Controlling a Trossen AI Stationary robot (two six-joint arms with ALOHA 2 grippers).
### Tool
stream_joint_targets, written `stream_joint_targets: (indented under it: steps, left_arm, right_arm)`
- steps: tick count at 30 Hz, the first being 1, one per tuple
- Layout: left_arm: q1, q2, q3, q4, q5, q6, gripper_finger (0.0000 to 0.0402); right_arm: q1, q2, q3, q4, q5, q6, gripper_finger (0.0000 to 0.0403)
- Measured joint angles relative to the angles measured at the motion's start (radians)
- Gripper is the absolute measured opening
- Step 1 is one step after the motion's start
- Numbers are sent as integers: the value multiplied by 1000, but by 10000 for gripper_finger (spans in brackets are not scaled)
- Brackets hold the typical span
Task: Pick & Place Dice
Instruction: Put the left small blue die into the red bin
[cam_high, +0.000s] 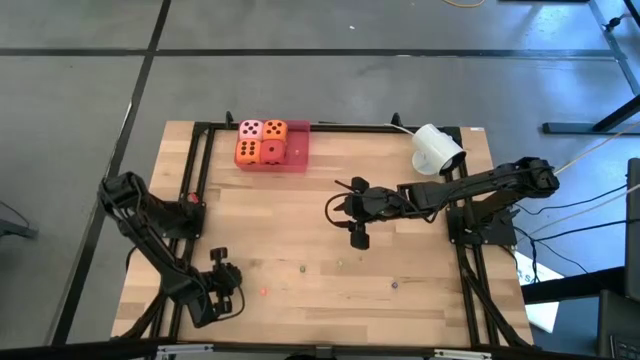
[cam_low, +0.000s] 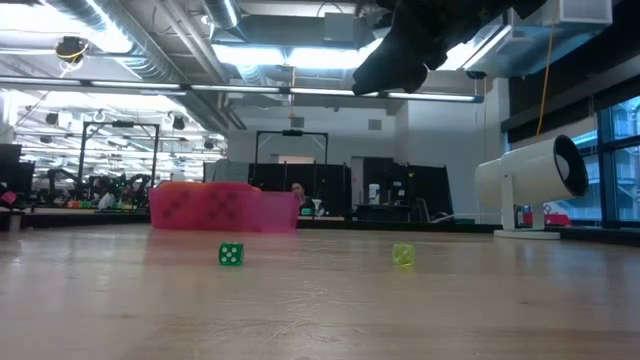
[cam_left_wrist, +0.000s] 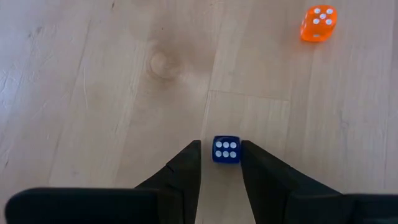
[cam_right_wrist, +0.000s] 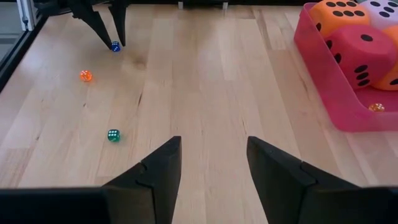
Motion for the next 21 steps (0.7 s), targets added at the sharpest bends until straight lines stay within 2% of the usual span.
stream_joint_targets:
  steps: [7, 14, 18, 21]
  left_arm:
    - [0, 2, 0, 2, 6, 0, 109]
    - [0, 3, 0, 5, 6, 0, 76]
    - [0, 4, 0, 4, -27, 43, 60]
    - [18, 6, -2, -5, -98, 90, 53]
  right_arm:
    - [0, 0, 0, 0, 0, -1, 182]
    - [0, 0, 0, 0, 0, -1, 182]
    - [0, 0, 0, 0, 0, -1, 182]
    - [0, 0, 0, 0, 0, -1, 182]
